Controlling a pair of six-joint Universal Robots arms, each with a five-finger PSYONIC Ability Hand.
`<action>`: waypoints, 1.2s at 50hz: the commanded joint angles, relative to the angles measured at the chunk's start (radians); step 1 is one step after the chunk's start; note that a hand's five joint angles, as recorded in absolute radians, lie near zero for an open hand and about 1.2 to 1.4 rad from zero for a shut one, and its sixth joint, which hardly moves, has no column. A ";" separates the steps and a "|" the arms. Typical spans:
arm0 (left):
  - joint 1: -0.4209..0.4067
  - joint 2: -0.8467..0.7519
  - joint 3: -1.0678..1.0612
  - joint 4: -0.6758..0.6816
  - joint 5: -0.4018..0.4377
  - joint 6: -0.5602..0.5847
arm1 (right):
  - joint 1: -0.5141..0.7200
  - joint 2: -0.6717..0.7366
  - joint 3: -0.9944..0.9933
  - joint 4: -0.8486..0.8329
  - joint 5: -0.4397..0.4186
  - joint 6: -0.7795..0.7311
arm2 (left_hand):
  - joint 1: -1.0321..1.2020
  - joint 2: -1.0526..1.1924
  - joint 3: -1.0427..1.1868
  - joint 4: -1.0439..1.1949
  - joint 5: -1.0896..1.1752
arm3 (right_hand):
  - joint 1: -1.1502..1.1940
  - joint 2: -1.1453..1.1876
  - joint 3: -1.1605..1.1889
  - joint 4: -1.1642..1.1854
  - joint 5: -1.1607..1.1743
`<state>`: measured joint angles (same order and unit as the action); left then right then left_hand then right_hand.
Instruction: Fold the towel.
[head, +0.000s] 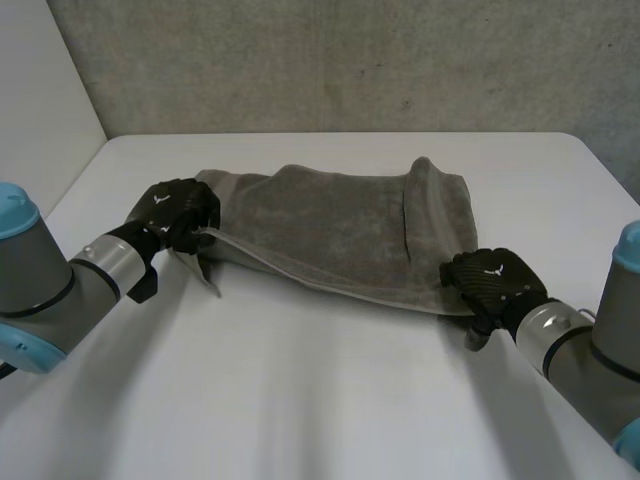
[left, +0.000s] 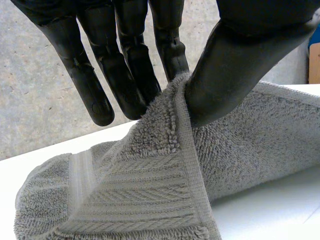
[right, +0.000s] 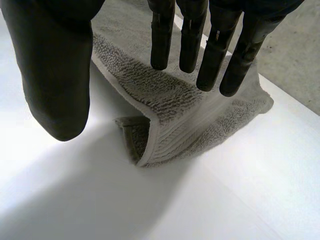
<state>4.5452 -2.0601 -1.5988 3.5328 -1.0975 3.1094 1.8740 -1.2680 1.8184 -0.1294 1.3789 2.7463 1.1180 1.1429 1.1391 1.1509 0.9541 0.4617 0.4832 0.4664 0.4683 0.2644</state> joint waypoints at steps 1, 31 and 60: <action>0.000 0.000 -0.003 0.000 -0.001 0.000 | 0.001 0.024 0.022 -0.110 0.000 0.059 | 0.035 0.010 0.014 0.002 0.024 | 0.017 -0.005 0.012 0.010 0.039; 0.015 -0.002 -0.018 0.000 -0.002 0.000 | -0.151 0.156 -0.079 -0.268 0.071 0.065 | 0.032 0.007 0.011 -0.001 0.021 | 0.225 0.204 0.220 0.219 0.248; 0.000 -0.074 -0.015 0.000 -0.142 0.015 | -0.173 -0.023 0.038 -0.256 -0.100 0.088 | -0.361 -0.386 -0.382 -0.394 -0.372 | 0.935 0.913 0.930 0.928 0.957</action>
<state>4.5557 -2.1138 -1.6154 3.5327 -1.1776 3.1236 1.7025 -1.2357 1.8247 -0.3832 1.2913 2.8346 0.7856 0.7851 0.7899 0.7859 0.5900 1.3207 1.3346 1.3293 1.3337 1.1503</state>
